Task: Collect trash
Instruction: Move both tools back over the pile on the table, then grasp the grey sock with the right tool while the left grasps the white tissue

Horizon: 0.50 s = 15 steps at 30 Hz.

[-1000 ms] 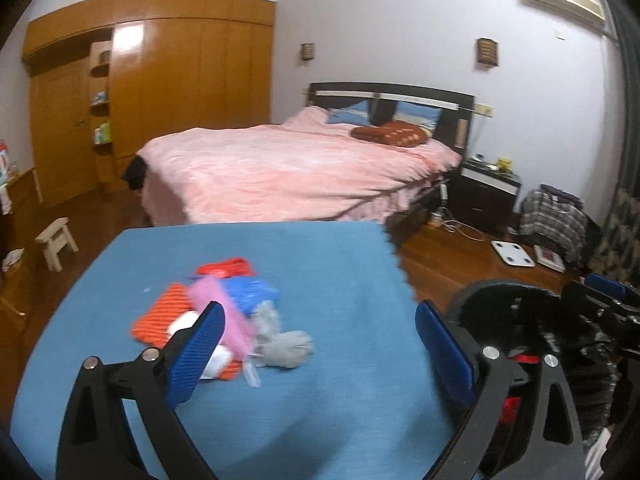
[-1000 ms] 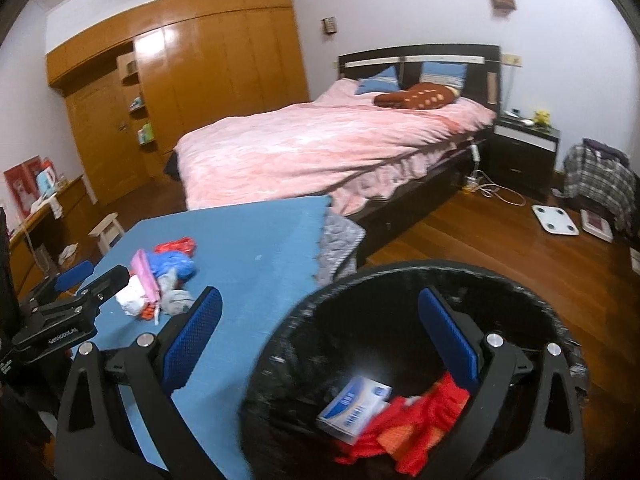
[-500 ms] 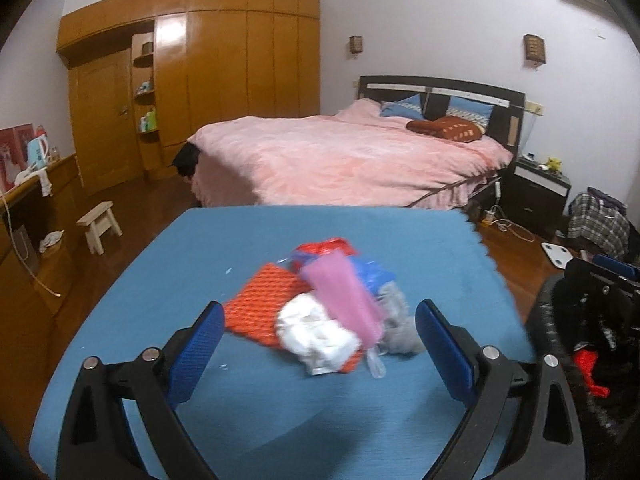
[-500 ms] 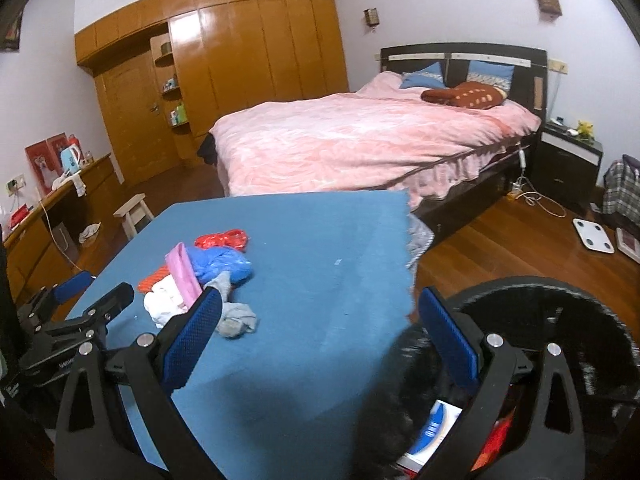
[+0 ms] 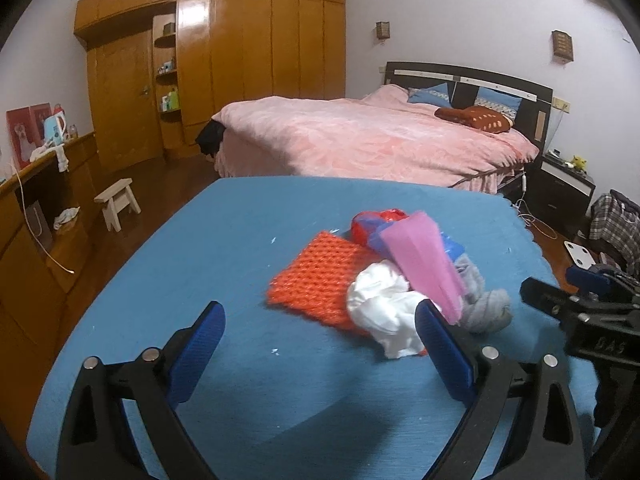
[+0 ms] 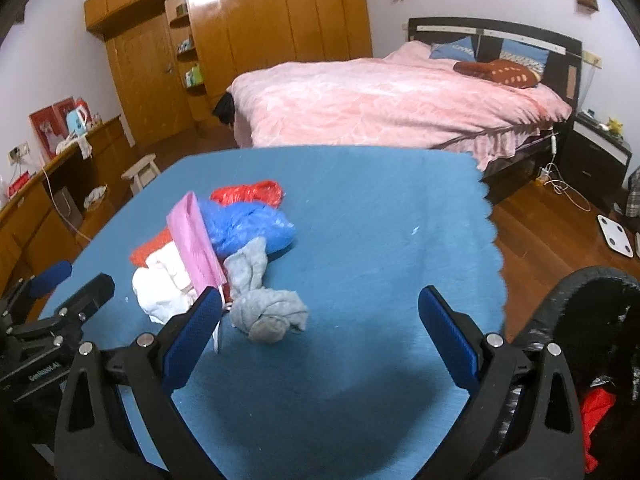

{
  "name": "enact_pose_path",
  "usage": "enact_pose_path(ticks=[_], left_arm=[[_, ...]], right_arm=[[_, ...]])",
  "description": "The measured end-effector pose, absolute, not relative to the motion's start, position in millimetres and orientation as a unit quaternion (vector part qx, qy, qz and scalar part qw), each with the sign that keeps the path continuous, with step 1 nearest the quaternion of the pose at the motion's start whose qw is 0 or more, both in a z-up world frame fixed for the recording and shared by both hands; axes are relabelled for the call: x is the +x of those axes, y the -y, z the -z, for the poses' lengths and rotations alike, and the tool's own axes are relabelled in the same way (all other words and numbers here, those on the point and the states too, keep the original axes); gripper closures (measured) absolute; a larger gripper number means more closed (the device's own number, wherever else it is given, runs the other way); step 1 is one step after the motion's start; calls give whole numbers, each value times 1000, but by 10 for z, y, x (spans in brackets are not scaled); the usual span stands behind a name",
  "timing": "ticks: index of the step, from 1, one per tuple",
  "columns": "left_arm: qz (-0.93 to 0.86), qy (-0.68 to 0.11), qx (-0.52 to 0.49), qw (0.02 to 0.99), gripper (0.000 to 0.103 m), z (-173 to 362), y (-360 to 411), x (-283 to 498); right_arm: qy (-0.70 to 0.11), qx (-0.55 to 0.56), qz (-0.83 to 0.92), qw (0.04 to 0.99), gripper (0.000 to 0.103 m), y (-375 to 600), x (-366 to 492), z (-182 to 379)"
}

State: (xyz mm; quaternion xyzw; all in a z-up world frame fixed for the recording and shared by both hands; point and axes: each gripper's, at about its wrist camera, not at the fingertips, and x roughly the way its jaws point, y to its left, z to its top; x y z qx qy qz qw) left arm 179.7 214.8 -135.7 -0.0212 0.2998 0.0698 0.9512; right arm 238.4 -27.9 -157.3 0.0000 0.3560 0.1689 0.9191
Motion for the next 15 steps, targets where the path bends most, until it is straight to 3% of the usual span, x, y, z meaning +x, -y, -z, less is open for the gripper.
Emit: enact_pose_path(ticks=[8,12,15], left_arm=[[-69,-306,-31,949,9,1447,-2238,1807],[-69,-306,-34,949,9,1449,-2273,1818],[-68,-306,-35,949,9,1448,-2283,1825]], right_arm=[[-377,-19,-182,908,8,118,2431,1732],[-387,-26,-192,901,20,56,2470,1781],[-397,-27,-197,896,23,24,2510,1818]])
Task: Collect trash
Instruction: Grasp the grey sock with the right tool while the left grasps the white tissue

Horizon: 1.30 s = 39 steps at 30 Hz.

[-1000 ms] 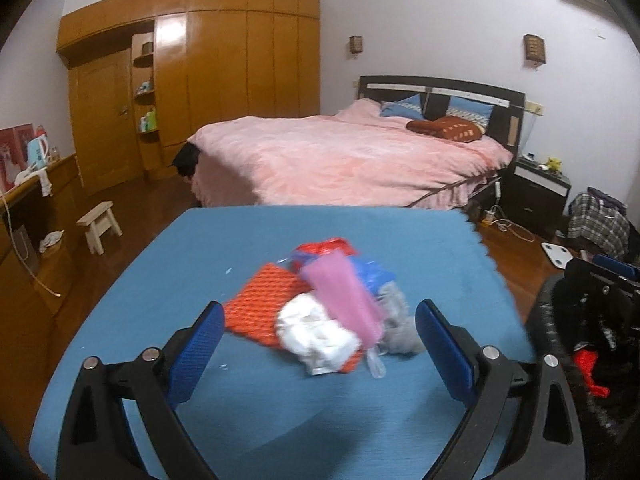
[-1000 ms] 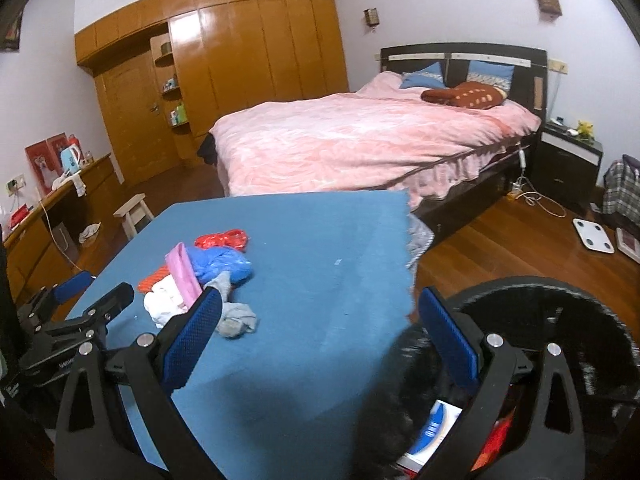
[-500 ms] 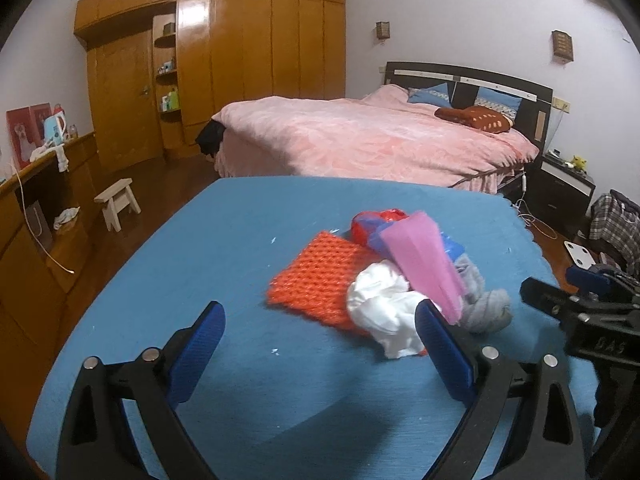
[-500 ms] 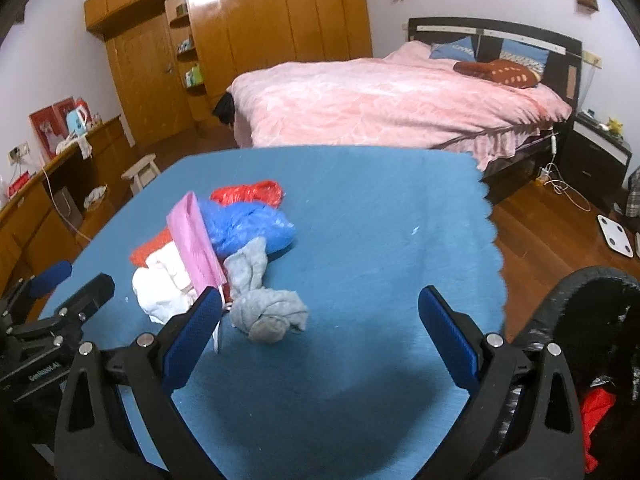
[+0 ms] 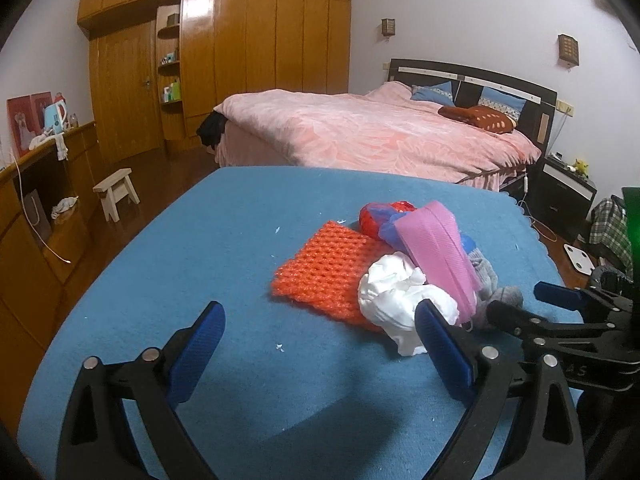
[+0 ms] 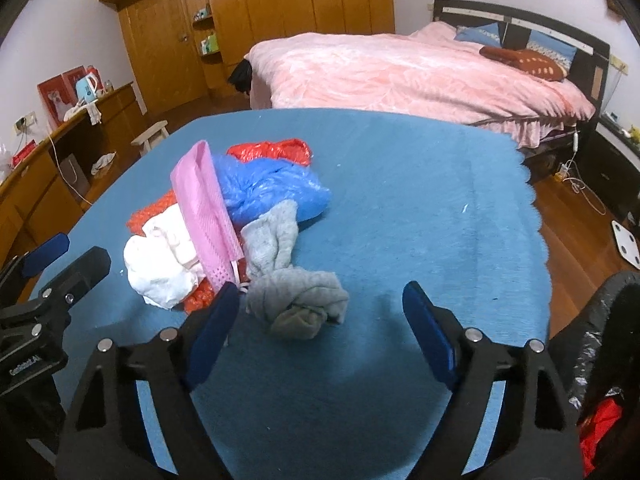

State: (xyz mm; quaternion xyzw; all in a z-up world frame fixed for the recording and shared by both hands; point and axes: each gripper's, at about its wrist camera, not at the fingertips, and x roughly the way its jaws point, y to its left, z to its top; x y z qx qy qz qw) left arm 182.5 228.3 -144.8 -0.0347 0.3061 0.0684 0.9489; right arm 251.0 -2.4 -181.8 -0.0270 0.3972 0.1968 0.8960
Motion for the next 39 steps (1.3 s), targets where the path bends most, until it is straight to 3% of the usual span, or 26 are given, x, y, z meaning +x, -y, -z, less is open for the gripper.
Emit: enact_pose_path(ticks=[4,6,9,21,27,34,36,39], left_arm=[[-68,-307,-34,949,10,1450,-2269,1837],[-67,-307,-34,949,10,1449,-2262,1841],[-64,-308,-32,949,10,1445,-2232,1855],[-48,-309,-28,949,10,1445,-2047,2002],[-39,-314,-31,948,16,1481,-1983,2113],[-16,-320,-29,947,38,1498,-1925,2183],[3,-320,-25,947,56,1507,-1897,2180],[16,-318,-22,948,66,1499,-1833,2161]], right_arm=[[-413,-26,-206,887,32,-9,2556,1862],[-416,-23,-217,883,46,-25,2554,1866],[-415,-25,-234,879,53,-60,2529,1854],[-404,0,-211,890,55,190,2455,1737],[-396,2,-205,895,55,276,2432,1696],[-397,6,-207,894,55,298,2397,1693],[-398,8,-207,894,55,310,2395,1689],[-397,11,-208,894,55,327,2382,1673]])
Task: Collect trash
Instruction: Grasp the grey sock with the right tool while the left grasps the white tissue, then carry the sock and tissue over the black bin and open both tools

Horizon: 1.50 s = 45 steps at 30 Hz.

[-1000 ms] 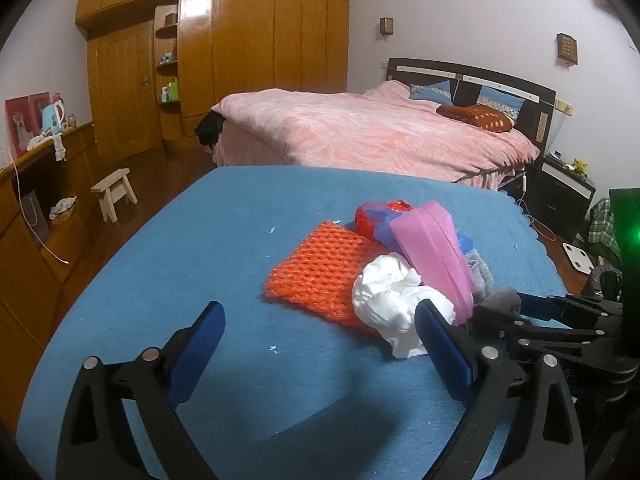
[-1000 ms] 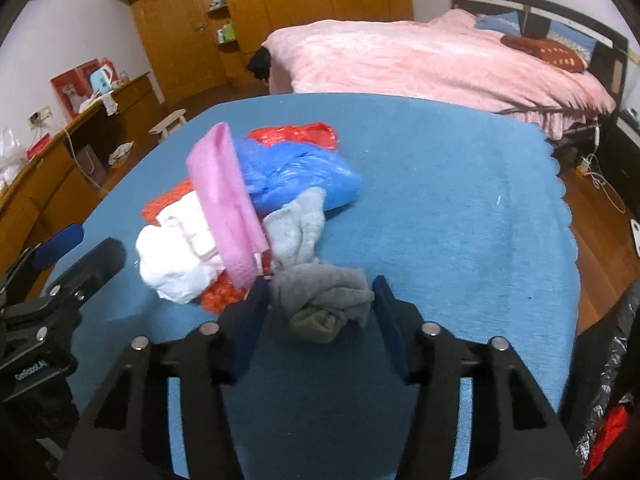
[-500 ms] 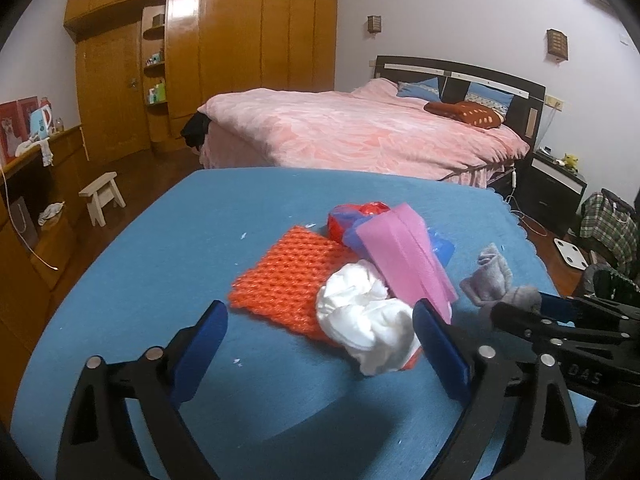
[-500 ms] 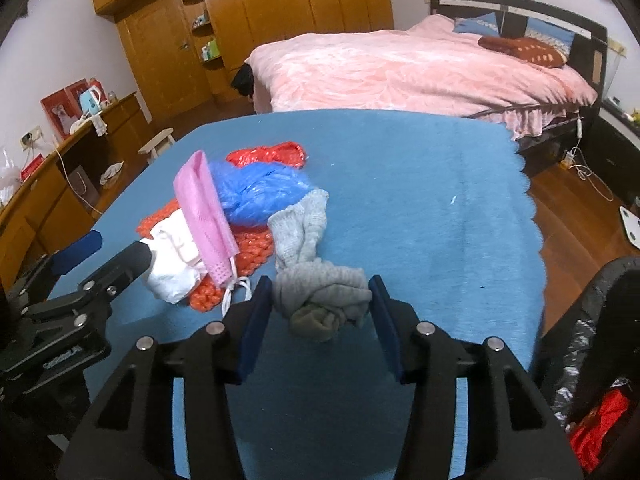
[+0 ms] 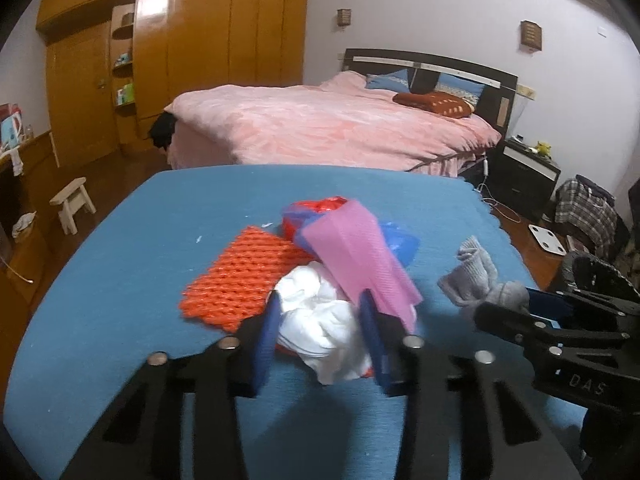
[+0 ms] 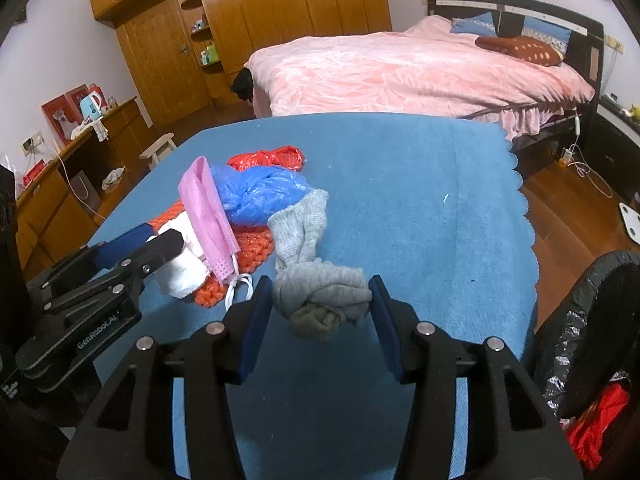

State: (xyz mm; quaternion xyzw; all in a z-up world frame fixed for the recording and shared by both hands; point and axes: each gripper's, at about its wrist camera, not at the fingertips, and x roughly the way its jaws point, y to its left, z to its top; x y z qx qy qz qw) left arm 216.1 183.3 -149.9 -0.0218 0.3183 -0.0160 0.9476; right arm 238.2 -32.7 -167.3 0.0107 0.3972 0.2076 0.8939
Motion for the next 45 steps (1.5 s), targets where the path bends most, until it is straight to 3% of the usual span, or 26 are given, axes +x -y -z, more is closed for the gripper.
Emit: enact_pose_path(ticks=[9,45], left_arm=[[28,-312,-39,949,72,1435,-1801,1970],[55,-267,-23,962,73,911,-1344,1587]], right_arm=[[-392,17,-208,896,55,414,2336,1592],[-335,44,-194,921,55,899,1936,1049]])
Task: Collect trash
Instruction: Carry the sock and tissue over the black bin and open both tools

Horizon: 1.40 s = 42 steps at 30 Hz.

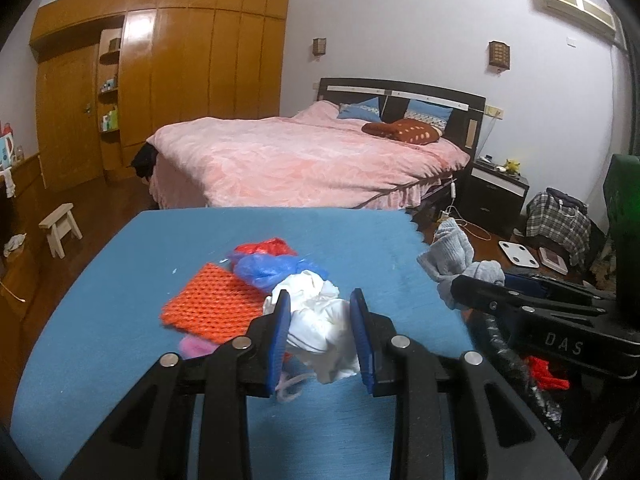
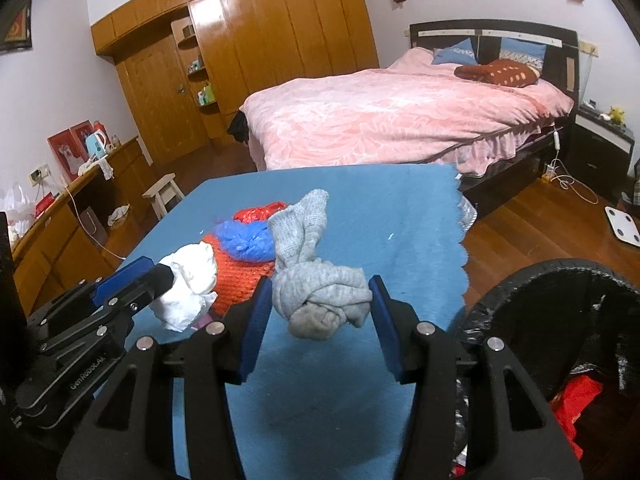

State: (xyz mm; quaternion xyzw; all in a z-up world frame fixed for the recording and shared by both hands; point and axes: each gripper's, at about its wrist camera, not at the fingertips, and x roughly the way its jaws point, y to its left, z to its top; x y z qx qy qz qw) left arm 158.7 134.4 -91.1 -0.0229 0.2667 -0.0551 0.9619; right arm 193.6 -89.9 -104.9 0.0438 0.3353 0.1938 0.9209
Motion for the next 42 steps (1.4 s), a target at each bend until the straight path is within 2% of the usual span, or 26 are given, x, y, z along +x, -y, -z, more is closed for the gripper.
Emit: enact_pose_path(ticks=[19,42], left_arm=[[125,-246,-11,961,73,680,-596,1618],[258,-245,7,935,73,703,753,1682]], right_arm=[[-304,68,-135,941,55,1689,1618,807],[-298,101,7,949,55,3064,1227,975]])
